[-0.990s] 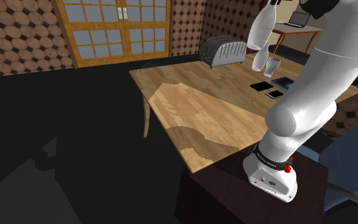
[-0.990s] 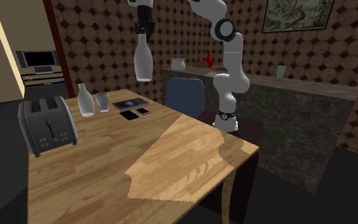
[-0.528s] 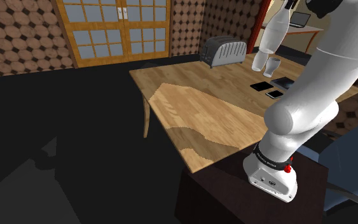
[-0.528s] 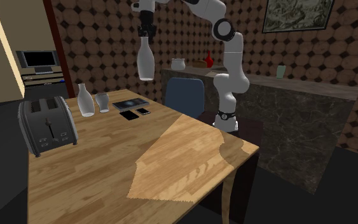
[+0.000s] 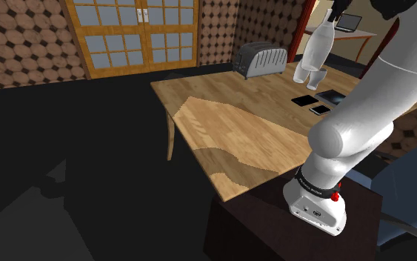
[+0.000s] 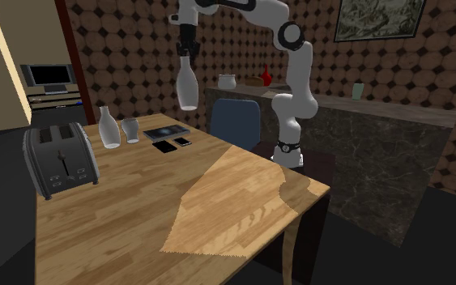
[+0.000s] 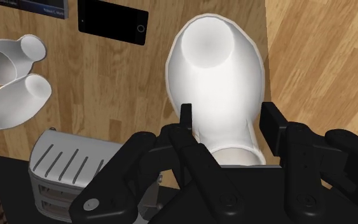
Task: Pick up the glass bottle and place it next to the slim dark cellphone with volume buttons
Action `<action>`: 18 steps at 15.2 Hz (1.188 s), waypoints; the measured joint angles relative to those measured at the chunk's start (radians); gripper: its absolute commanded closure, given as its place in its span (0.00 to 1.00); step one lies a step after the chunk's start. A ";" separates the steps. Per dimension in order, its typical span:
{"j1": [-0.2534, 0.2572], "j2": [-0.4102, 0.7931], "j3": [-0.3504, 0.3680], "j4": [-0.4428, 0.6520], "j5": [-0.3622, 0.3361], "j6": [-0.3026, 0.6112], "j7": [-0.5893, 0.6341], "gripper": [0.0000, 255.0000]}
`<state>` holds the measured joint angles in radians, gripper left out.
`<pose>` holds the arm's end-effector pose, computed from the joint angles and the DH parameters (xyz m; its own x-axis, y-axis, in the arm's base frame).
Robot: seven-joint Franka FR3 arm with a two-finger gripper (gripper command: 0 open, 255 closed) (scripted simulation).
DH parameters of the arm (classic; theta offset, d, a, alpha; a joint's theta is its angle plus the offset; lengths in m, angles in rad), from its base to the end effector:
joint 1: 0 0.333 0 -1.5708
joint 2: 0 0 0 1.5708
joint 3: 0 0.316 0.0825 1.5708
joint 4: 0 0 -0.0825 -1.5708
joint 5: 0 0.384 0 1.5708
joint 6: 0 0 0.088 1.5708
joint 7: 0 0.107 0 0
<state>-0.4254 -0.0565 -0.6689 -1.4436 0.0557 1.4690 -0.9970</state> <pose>0.2368 -0.4718 0.6988 0.9896 -0.0889 0.1134 -0.0906 -0.9958 0.0100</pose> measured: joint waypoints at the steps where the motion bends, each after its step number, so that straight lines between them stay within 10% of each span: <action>1: 0.001 -0.004 0.001 -0.022 -0.003 0.019 0.000 1.00; 18: 0.005 -0.103 0.026 -0.344 -0.063 0.263 0.027 1.00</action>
<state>-0.4207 -0.1596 -0.6426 -1.7877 -0.0077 1.7323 -0.9702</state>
